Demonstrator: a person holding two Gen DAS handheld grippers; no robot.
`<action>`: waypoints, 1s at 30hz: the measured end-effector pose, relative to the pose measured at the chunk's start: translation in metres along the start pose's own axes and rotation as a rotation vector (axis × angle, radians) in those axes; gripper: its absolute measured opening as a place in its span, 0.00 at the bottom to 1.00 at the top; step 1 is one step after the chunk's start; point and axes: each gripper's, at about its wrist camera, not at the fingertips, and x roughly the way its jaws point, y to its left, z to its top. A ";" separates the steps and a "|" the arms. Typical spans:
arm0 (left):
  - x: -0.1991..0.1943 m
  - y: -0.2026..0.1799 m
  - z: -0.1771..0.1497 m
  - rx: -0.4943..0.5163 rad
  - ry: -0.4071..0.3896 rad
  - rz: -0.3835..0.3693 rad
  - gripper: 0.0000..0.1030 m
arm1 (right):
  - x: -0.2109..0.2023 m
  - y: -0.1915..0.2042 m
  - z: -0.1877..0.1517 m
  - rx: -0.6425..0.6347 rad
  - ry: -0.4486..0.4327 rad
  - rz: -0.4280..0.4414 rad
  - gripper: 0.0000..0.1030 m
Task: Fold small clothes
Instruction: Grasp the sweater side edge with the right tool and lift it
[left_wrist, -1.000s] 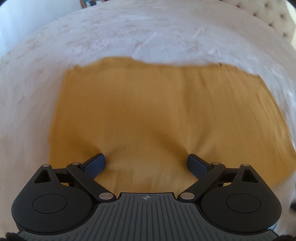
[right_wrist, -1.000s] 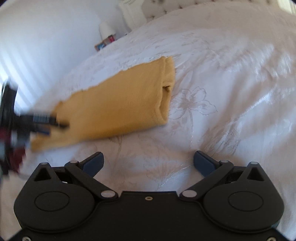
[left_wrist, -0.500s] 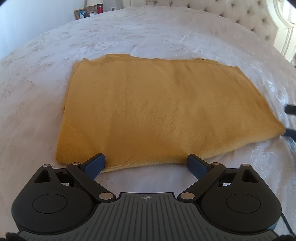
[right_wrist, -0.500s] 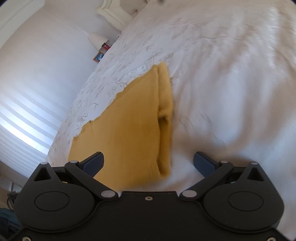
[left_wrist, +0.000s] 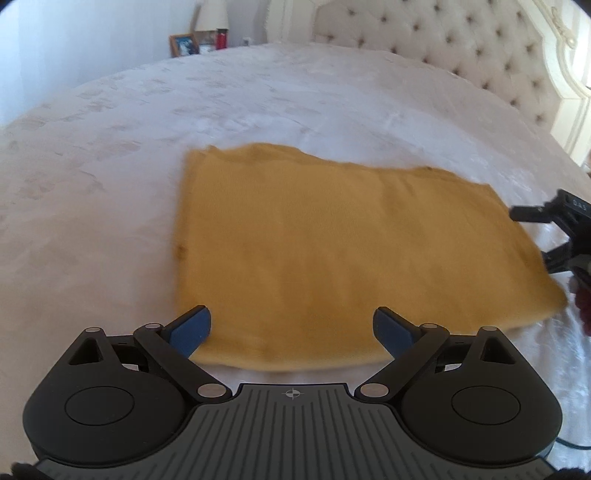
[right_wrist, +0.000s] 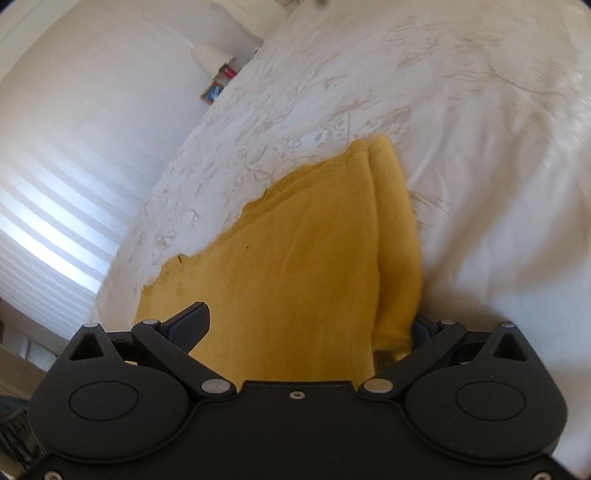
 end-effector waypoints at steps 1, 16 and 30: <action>0.000 0.006 0.002 -0.007 -0.010 0.007 0.93 | 0.003 0.003 0.002 -0.017 0.015 -0.013 0.94; -0.004 0.083 0.004 -0.116 -0.068 0.006 0.93 | 0.005 0.098 0.011 -0.271 0.063 -0.339 0.22; -0.018 0.108 0.012 -0.143 -0.082 -0.002 0.93 | 0.101 0.258 -0.032 -0.501 0.170 -0.219 0.20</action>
